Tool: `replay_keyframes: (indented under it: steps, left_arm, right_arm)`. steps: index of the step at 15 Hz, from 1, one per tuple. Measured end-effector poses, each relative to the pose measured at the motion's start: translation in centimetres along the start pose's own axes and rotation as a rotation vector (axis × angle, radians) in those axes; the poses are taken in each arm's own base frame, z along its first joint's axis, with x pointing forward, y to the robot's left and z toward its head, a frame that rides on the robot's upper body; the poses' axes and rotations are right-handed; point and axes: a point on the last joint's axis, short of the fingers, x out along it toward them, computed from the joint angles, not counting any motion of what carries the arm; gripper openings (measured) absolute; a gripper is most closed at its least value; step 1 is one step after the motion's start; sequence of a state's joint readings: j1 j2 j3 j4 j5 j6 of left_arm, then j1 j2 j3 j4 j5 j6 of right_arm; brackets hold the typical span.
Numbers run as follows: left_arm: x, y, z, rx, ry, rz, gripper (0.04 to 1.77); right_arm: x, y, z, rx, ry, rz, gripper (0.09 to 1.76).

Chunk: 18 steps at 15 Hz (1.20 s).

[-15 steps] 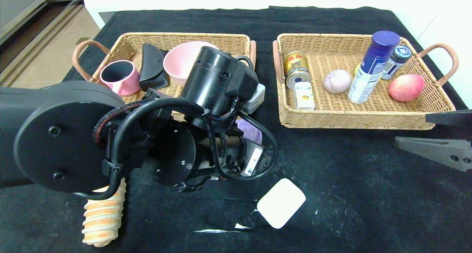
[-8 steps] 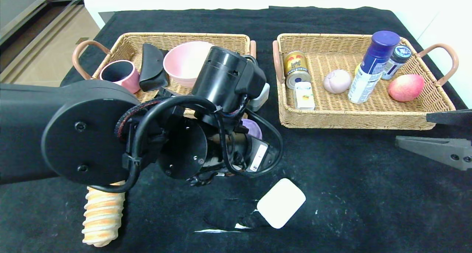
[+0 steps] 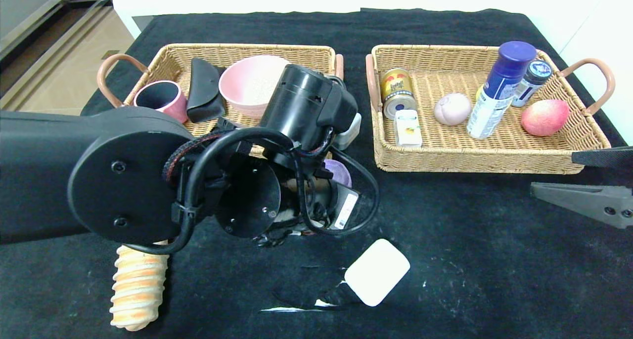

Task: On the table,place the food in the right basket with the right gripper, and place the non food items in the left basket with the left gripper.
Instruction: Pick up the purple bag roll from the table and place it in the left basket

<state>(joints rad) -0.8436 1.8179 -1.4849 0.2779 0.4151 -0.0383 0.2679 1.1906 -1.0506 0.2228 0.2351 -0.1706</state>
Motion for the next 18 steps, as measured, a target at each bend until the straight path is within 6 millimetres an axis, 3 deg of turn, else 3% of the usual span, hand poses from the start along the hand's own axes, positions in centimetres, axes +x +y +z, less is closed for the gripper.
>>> replay_keyframes:
  steps: [2, 4, 18]
  left_arm:
    - [0.01, -0.02, -0.06, 0.001, 0.002, 0.0, 1.1]
    - [-0.04, -0.04, -0.04, 0.0, 0.0, -0.001, 1.04]
    - [-0.44, -0.22, 0.05, -0.002, -0.007, -0.01, 1.01]
  right_arm:
    - [0.0, 0.0, 0.0, 0.0, 0.0, 0.0, 1.71]
    - [0.0, 0.0, 0.0, 0.0, 0.0, 0.0, 1.71]
    - [-0.12, 0.01, 0.15, 0.015, -0.007, 0.0, 1.71]
